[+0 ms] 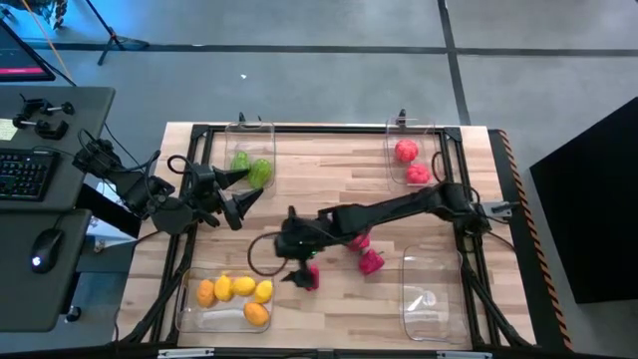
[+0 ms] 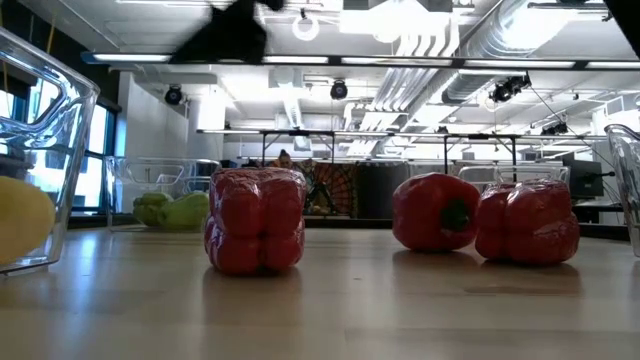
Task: Sort produce into baskets
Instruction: Put the red bell pepper into the bottom right transparent bin
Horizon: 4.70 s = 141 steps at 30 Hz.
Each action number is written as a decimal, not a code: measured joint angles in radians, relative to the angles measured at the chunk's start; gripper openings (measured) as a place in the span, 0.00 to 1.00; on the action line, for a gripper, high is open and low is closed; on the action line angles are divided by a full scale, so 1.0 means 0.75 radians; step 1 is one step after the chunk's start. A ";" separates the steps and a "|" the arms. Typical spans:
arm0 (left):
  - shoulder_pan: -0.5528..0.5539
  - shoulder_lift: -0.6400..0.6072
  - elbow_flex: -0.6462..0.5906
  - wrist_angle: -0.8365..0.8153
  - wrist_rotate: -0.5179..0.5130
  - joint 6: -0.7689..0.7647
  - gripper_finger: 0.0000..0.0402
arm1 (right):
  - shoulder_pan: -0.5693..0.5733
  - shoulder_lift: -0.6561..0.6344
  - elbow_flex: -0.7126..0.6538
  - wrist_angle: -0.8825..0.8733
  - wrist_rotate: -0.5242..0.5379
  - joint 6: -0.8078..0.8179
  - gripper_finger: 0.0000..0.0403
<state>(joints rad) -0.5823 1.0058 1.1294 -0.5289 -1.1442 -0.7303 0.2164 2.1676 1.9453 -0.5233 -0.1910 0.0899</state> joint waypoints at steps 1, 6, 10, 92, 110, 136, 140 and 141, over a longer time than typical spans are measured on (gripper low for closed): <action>0.000 0.000 0.000 -0.002 0.001 0.001 0.87 | 0.002 -0.019 0.000 -0.109 0.040 -0.031 0.95; 0.000 0.001 0.000 -0.006 0.001 0.002 0.87 | 0.018 -0.098 -0.066 -0.324 0.072 -0.076 0.95; 0.000 0.001 0.000 -0.007 0.001 0.002 0.87 | 0.049 -0.217 -0.297 -0.204 0.073 0.003 0.95; 0.001 0.001 -0.001 -0.037 0.166 0.247 0.87 | 0.265 -0.523 -0.523 -1.196 0.821 1.104 0.76; 0.004 0.001 -0.001 -0.036 0.080 0.244 0.87 | 0.757 -1.200 -1.043 -1.257 0.632 2.335 0.79; 0.123 0.001 -0.001 -0.037 0.154 0.320 0.87 | 0.129 -1.451 -1.678 -0.764 0.262 2.394 0.73; 0.122 0.001 -0.001 -0.037 0.156 0.353 0.87 | 0.130 -1.436 -1.678 -0.762 0.242 2.422 0.60; 0.122 0.001 -0.001 -0.038 0.157 0.362 0.87 | 0.129 -1.427 -1.678 -0.755 0.242 2.426 0.55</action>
<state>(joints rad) -0.4908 1.0061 1.1290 -0.5571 -1.0264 -0.4591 0.3132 1.0976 0.6865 -1.0898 -0.0097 1.9092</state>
